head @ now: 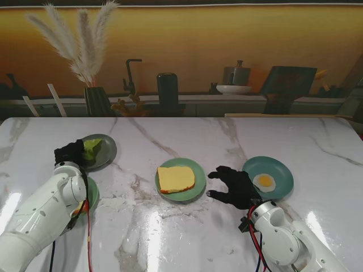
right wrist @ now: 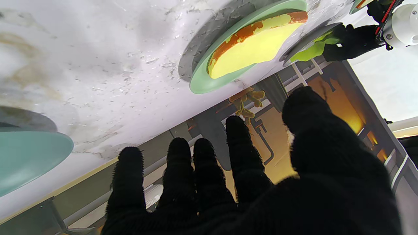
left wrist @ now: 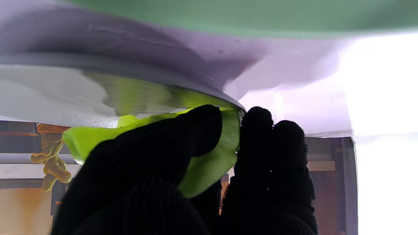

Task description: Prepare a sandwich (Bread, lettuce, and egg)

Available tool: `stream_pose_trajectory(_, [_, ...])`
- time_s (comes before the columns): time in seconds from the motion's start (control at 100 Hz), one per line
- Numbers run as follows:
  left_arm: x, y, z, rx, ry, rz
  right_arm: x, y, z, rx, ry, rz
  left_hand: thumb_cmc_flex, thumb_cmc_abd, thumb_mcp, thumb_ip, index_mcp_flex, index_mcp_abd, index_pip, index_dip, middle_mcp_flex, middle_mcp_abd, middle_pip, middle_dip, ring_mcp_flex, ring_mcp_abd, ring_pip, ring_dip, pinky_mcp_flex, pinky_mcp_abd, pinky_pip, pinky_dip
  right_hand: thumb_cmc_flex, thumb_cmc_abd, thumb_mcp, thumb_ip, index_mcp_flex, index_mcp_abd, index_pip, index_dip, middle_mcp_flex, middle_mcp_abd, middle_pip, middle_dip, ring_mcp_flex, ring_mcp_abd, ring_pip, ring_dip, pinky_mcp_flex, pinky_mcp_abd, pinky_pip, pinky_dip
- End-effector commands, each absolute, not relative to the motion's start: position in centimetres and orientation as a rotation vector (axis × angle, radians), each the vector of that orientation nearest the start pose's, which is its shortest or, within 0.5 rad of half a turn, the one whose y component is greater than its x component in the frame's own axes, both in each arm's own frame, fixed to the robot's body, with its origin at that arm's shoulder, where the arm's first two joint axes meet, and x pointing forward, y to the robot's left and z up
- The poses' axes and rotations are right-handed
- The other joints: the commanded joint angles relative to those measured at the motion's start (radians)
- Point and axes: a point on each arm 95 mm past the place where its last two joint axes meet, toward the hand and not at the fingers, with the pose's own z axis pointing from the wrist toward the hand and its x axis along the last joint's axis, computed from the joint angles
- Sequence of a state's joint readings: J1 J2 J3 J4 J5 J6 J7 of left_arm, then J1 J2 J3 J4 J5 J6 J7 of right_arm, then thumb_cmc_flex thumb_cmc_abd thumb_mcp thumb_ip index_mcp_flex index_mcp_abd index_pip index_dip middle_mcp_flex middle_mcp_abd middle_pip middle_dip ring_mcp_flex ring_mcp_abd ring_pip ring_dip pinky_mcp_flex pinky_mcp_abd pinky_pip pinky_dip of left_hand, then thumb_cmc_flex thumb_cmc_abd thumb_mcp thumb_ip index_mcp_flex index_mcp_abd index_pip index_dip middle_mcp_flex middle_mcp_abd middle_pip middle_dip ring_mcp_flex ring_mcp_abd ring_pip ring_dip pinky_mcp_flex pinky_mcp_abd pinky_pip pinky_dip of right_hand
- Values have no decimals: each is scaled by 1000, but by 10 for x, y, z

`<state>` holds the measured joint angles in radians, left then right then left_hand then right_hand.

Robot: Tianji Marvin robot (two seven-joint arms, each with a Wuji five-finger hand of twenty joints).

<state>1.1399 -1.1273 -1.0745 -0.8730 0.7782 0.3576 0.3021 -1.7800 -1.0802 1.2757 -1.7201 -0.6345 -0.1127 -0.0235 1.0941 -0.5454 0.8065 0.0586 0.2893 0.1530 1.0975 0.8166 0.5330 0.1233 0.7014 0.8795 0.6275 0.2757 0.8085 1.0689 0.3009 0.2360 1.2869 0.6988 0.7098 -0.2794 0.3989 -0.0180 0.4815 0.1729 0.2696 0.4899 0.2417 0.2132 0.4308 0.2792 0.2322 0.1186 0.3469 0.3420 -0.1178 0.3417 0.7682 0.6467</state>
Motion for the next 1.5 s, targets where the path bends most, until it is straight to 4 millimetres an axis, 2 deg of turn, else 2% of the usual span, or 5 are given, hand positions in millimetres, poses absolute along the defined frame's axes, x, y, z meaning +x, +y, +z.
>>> stream_pose_trajectory(0.0, [494, 137, -378, -1448, 1031, -931, 337, 9, -345, -2026, -1753, -2281, 58, 41, -9, -24, 2, 13, 62, 13, 31, 16, 103, -5, -12, -16, 74, -28, -7, -36, 16, 18, 25, 34, -24, 3, 13, -9, 10, 19, -3, -18, 13, -9, -29, -31, -2, -10, -19, -16, -13, 17])
stream_pose_trajectory(0.35, [487, 137, -364, -1382, 1008, -1023, 338, 10, -346, -2026, -1747, -2279, 15, 8, 91, 43, 8, 6, 73, 126, 26, 5, 167, 3, -40, -26, 193, -90, -13, -29, 65, 9, 41, 48, -54, 3, 12, -8, 10, 19, -4, -21, 17, -10, -31, -34, 0, -10, -19, -18, -17, 16])
stream_pose_trajectory(0.72, [473, 137, -336, -1281, 970, -1169, 338, 10, -346, -2017, -1749, -2284, -18, -16, 126, 100, 38, 1, 66, 132, 57, 2, 172, -17, -8, -32, 214, -116, 36, -42, 85, 13, 40, 46, -62, 6, 9, -8, 9, 18, -4, -20, 18, -11, -32, -32, 0, -11, -19, -17, -17, 17])
stream_pose_trajectory(0.89, [465, 130, -323, -1257, 975, -1246, 338, 11, -346, -2011, -1751, -2292, -19, -23, 132, 108, 46, -1, 67, 128, 60, 3, 176, -21, -5, -27, 215, -116, 36, -40, 83, 12, 33, 46, -63, 6, 8, -8, 8, 18, -5, -18, 17, -11, -31, -32, 0, -11, -17, -19, -16, 17])
stream_pose_trajectory(1.49, [433, 50, -297, -1288, 1140, -1627, 339, 7, -343, -1992, -1765, -2346, -22, -37, 149, 114, 63, -4, 70, 119, 62, 1, 187, -28, -10, -19, 213, -98, 21, -23, 75, 36, 19, 38, -49, 8, 4, -8, 6, 18, -4, -18, 16, -11, -30, -31, 0, -11, -18, -17, -14, 16])
